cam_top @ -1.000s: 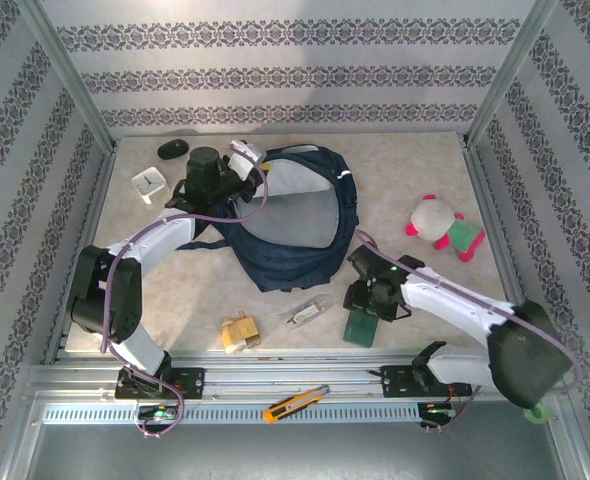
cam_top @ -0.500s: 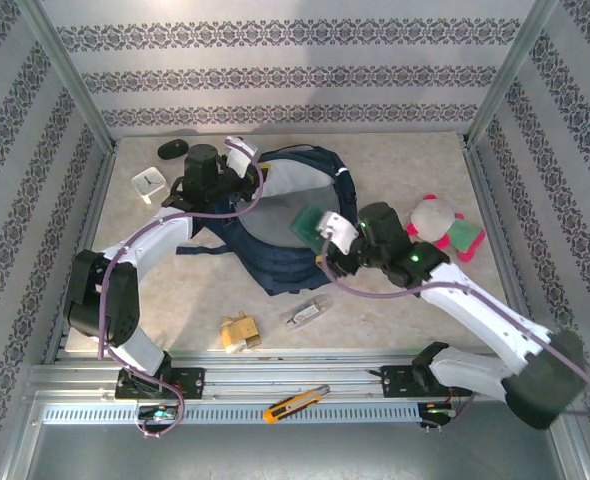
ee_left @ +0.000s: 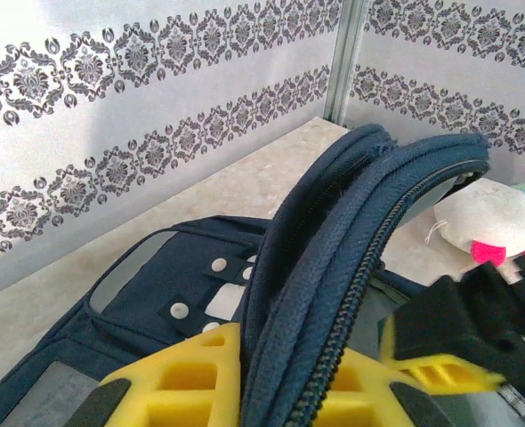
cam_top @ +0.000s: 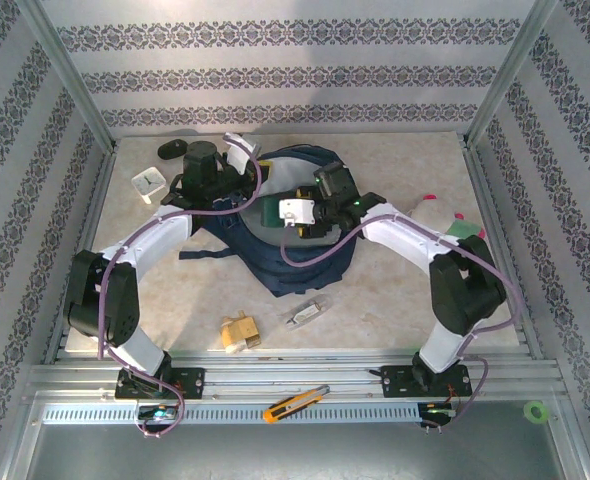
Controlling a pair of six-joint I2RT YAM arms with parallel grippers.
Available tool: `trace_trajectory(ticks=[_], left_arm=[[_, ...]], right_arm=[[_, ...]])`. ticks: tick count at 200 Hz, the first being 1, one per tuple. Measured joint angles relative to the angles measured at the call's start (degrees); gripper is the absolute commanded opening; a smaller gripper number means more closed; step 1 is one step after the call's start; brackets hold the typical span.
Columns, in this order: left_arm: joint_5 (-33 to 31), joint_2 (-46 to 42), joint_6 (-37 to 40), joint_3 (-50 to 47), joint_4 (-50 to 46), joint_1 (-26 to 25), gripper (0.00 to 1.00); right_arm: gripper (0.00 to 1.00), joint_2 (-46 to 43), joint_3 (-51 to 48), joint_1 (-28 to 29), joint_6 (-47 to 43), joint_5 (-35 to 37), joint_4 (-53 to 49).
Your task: Pack the student bag
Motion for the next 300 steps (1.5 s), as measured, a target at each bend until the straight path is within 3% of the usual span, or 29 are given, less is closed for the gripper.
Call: trace_trajectory(ticks=[41,72,92,123,149,167,191,212,232,253,300], left_arm=[[-0.04,-0.2,0.33,0.11,-1.36,0.0,0.01],[-0.22,-0.7,0.94,0.11,-1.73,0.0,0.01],[-0.35,-0.98,1.11,0.09,-2.08,0.0,0.01],[-0.48,-1.07,1.11,0.09,-2.49,0.0,0.01],[-0.48,-1.07,1.11,0.07,-2.49,0.0,0.01],[-0.46,-1.07,1.11,-0.02,-2.49,0.0,0.01],[-0.46,-1.18,1.11,-0.11,-2.49,0.0,0.01],[-0.44,-1.29,1.11,-0.13,-2.49,0.0,0.01],[-0.42,-1.4,1.11,-0.15,-2.49,0.0,0.01],[-0.28,-1.42,1.11,-0.15,-2.49,0.0,0.01],[0.83,-1.44,1.07,-0.22,-2.49,0.0,0.01]], right_arm=[[0.98,-0.9,-0.04,0.0,3.32,0.13,1.62],[0.98,-5.68,-2.19,0.04,14.78,0.61,1.66],[0.98,-10.69,-5.35,0.9,29.33,1.42,1.73],[0.98,-16.35,-12.33,5.11,59.17,2.05,5.57],[0.9,-16.41,-18.97,8.92,81.72,2.91,12.28],[0.78,-14.93,-21.22,10.95,96.1,5.22,15.34],[0.64,-11.91,-21.22,11.3,112.17,8.74,18.47],[0.6,-9.88,-21.22,11.3,123.64,11.78,19.69],[0.59,-8.11,-21.2,11.21,131.27,13.44,20.13],[0.52,-6.1,-20.9,10.69,136.87,14.53,20.59],[0.4,0.83,-14.56,8.28,139.84,15.96,23.06]])
